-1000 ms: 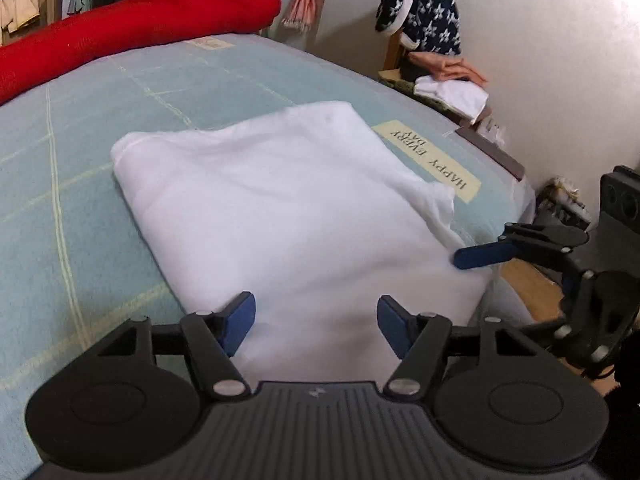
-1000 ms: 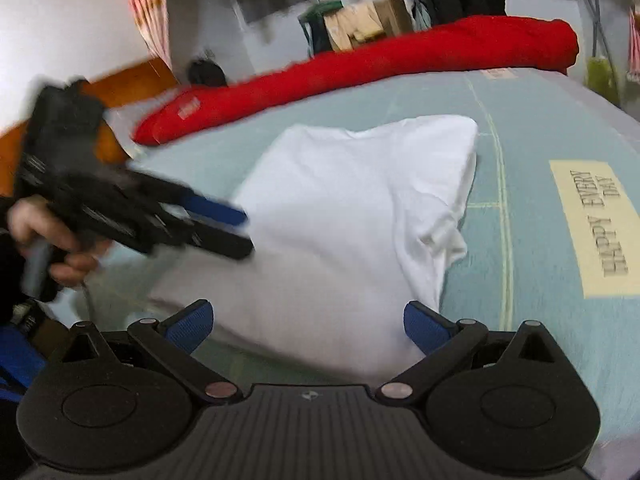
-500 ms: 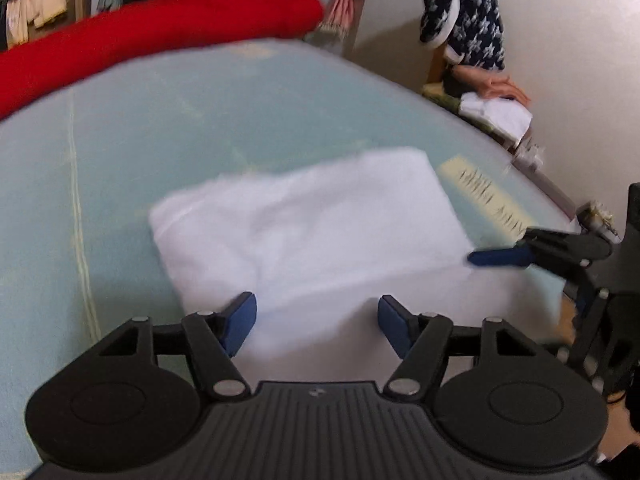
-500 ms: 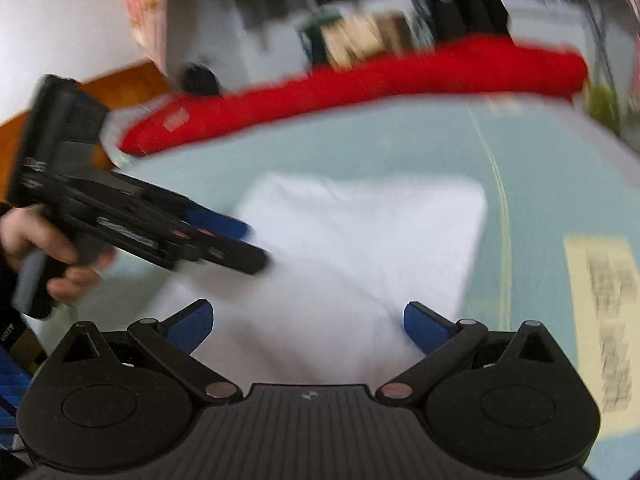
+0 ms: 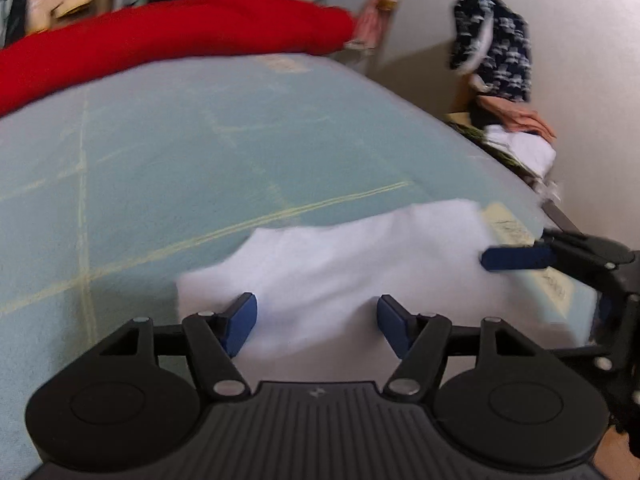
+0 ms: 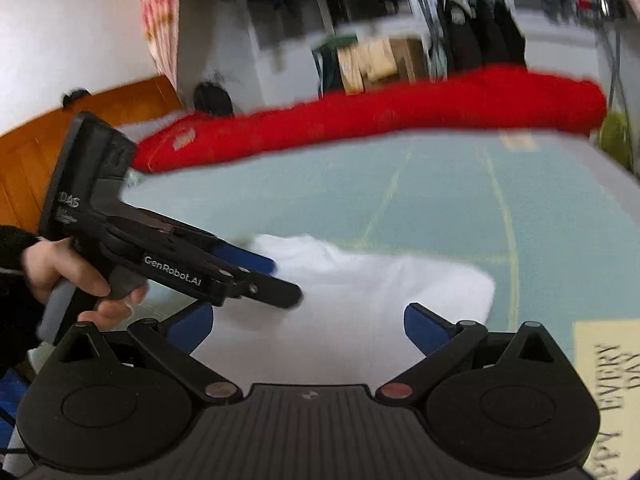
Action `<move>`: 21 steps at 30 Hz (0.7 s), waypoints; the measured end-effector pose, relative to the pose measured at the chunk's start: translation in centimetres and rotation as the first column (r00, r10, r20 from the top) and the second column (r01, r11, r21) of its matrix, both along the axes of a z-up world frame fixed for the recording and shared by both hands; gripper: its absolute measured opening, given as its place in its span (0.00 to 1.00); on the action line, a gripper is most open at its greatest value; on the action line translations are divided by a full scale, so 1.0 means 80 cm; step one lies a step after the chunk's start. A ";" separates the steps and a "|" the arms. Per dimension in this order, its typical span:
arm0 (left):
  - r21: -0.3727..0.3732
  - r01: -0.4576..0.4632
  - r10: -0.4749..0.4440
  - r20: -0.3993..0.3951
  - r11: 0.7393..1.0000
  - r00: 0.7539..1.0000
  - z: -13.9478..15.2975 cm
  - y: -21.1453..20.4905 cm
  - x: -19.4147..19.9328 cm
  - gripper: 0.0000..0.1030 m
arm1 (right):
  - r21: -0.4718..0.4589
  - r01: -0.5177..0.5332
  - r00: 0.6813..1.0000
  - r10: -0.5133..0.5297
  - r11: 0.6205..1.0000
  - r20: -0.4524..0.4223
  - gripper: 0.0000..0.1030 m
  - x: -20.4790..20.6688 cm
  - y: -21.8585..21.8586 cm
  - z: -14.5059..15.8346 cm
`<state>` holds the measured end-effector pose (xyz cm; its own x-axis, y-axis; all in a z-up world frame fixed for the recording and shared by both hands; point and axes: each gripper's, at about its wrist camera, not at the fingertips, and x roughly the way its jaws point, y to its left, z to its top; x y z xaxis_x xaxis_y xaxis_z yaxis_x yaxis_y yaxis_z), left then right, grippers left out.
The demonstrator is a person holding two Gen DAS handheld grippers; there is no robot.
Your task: Fold clothes
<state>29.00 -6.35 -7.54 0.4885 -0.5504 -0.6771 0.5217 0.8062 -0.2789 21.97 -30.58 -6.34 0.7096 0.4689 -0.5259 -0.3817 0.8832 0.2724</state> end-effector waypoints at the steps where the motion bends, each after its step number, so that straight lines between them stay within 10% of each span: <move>1: -0.021 -0.014 0.013 -0.010 1.000 1.000 -0.007 0.006 0.004 0.65 | 0.001 0.007 0.999 -0.007 1.000 -0.046 1.00 0.008 -0.002 -0.013; 10: -0.109 0.036 -0.037 -0.012 0.993 0.999 0.031 -0.007 -0.011 0.61 | 0.002 0.036 0.999 -0.036 0.999 -0.029 1.00 -0.023 0.005 0.005; 21: -0.029 0.083 -0.084 -0.018 0.996 0.996 0.033 -0.024 -0.041 0.65 | 0.036 0.085 0.996 -0.084 0.996 -0.038 1.00 -0.065 0.004 0.005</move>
